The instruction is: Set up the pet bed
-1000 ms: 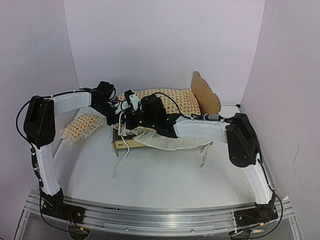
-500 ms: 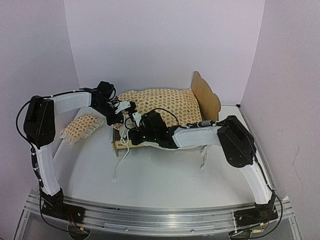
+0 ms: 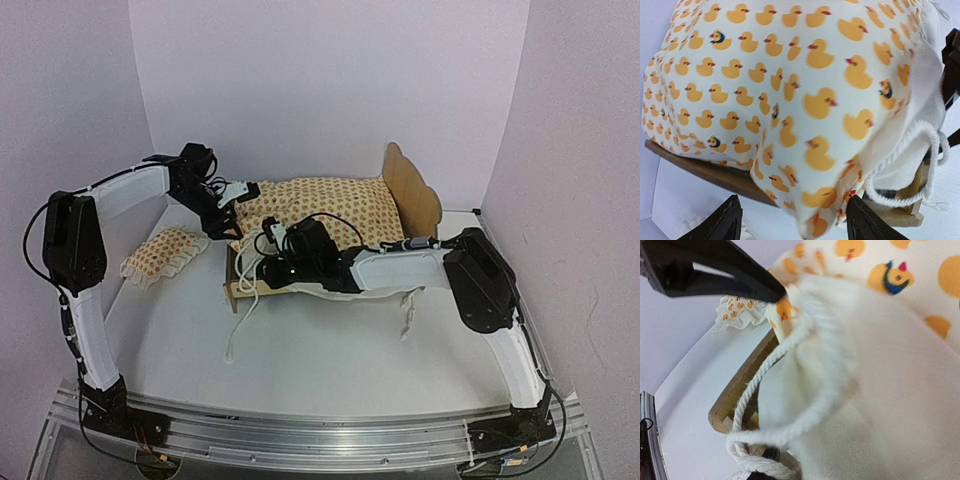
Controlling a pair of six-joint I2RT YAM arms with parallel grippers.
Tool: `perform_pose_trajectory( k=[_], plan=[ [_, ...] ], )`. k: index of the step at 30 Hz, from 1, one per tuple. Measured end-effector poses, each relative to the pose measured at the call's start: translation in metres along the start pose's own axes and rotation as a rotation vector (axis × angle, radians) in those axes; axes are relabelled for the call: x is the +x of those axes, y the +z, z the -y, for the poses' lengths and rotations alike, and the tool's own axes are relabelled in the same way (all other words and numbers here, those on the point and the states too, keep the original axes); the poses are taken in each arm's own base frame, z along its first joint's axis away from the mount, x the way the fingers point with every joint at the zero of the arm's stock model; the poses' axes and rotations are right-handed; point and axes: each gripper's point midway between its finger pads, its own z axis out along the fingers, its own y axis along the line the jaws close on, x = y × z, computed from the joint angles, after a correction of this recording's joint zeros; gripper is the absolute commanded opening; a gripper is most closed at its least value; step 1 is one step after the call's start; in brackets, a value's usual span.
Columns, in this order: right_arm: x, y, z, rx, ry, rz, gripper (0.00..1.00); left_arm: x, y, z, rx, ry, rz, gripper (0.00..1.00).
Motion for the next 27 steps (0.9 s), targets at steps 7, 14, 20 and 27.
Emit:
perform_pose_trajectory(
  k=[7,14,20,27],
  plan=[
    [0.006,-0.03,0.005,0.093,0.034,-0.162,0.42,0.005,-0.036,-0.003,0.04,-0.035,-0.006,0.72],
    [-0.015,-0.062,0.008,0.141,0.168,-0.287,0.46,-0.033,-0.063,0.04,0.178,-0.051,0.085,0.24],
    [0.02,-0.083,0.03,0.225,0.278,-0.418,0.47,-0.049,-0.06,0.102,0.325,-0.074,0.101,0.27],
    [0.014,-0.126,0.04,0.348,0.35,-0.379,0.47,-0.025,0.0,0.163,0.359,-0.046,-0.044,0.29]
  ],
)
